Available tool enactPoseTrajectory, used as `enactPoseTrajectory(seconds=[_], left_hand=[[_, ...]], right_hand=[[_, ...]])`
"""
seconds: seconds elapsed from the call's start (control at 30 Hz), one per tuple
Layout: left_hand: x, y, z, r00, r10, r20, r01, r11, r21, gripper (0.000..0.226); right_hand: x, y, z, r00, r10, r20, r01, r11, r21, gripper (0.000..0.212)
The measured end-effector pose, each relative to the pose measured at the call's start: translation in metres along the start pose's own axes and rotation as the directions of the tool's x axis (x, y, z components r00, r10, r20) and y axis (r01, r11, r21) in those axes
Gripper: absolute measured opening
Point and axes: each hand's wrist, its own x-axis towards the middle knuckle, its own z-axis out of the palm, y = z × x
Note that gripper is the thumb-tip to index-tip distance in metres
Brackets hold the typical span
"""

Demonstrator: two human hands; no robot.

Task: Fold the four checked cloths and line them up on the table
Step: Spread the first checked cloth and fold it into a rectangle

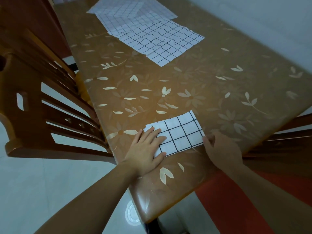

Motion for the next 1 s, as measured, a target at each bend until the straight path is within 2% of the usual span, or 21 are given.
enactPoseTrajectory(seconds=[0.1,0.2,0.33,0.4,0.47,0.5,0.53,0.57,0.63,0.7,0.77,0.8,0.83,0.9,0.93,0.97,1.0], left_hand=[[0.001,0.001,-0.003,1.000,-0.003,0.010,0.003,1.000,0.001,0.058],[0.002,0.000,-0.005,0.999,-0.011,0.035,0.011,1.000,0.008,0.060],[0.003,0.002,-0.007,0.999,-0.019,0.029,0.020,1.000,-0.020,0.060],[0.003,0.003,-0.008,0.998,-0.038,0.041,0.039,0.998,-0.045,0.058],[0.006,0.006,-0.011,0.996,-0.072,0.051,0.077,0.992,-0.100,0.060],[0.008,0.008,-0.015,0.994,-0.104,0.040,0.109,0.981,-0.161,0.063],[0.012,0.010,-0.021,0.988,-0.154,0.024,0.155,0.954,-0.258,0.068],[0.017,0.013,-0.030,0.977,-0.212,0.010,0.200,0.904,-0.379,0.075],[0.029,0.017,-0.053,0.951,-0.306,0.053,0.272,0.740,-0.616,0.086],[0.041,0.020,-0.075,0.929,-0.318,0.192,0.339,0.515,-0.787,0.092],[0.050,0.018,-0.090,0.907,-0.237,0.347,0.411,0.332,-0.849,0.079],[0.051,0.017,-0.095,0.892,-0.172,0.418,0.451,0.297,-0.842,0.065],[0.051,0.020,-0.099,0.872,-0.120,0.474,0.487,0.303,-0.819,0.050],[0.047,0.028,-0.099,0.858,-0.118,0.500,0.511,0.303,-0.805,0.030],[0.045,0.032,-0.097,0.857,-0.159,0.490,0.515,0.261,-0.817,0.024],[0.042,0.037,-0.094,0.854,-0.199,0.480,0.516,0.208,-0.831,0.021],[0.039,0.042,-0.089,0.850,-0.226,0.476,0.516,0.173,-0.839,0.018]], right_hand=[[0.007,-0.012,-0.002,0.975,0.144,0.170,-0.170,0.975,0.145,0.032],[0.012,-0.020,-0.004,0.974,0.145,0.176,-0.176,0.969,0.176,0.033],[0.008,-0.030,-0.012,0.976,0.135,0.170,-0.184,0.931,0.314,0.014],[0.008,-0.036,-0.012,0.964,0.197,0.177,-0.261,0.827,0.497,0.021],[0.011,-0.040,-0.016,0.952,0.206,0.227,-0.307,0.649,0.696,0.032],[0.012,-0.042,-0.019,0.956,0.162,0.244,-0.292,0.613,0.735,0.034],[0.014,-0.044,-0.027,0.969,0.080,0.233,-0.229,0.639,0.734,0.034],[0.015,-0.046,-0.037,0.978,-0.020,0.206,-0.135,0.694,0.708,0.035],[0.019,-0.051,-0.062,0.963,-0.197,0.184,0.031,0.758,0.652,0.041],[0.024,-0.055,-0.087,0.929,-0.276,0.246,0.038,0.734,0.678,0.044],[0.030,-0.059,-0.105,0.894,-0.285,0.345,-0.094,0.634,0.768,0.040],[0.033,-0.061,-0.111,0.891,-0.265,0.370,-0.167,0.566,0.807,0.038],[0.036,-0.061,-0.115,0.897,-0.229,0.377,-0.225,0.500,0.837,0.034],[0.036,-0.058,-0.116,0.901,-0.144,0.410,-0.333,0.375,0.865,0.024],[0.033,-0.053,-0.110,0.884,-0.105,0.455,-0.395,0.350,0.849,0.023],[0.027,-0.048,-0.102,0.857,-0.066,0.511,-0.451,0.383,0.806,0.024],[0.020,-0.041,-0.093,0.829,-0.037,0.558,-0.479,0.467,0.743,0.023]])
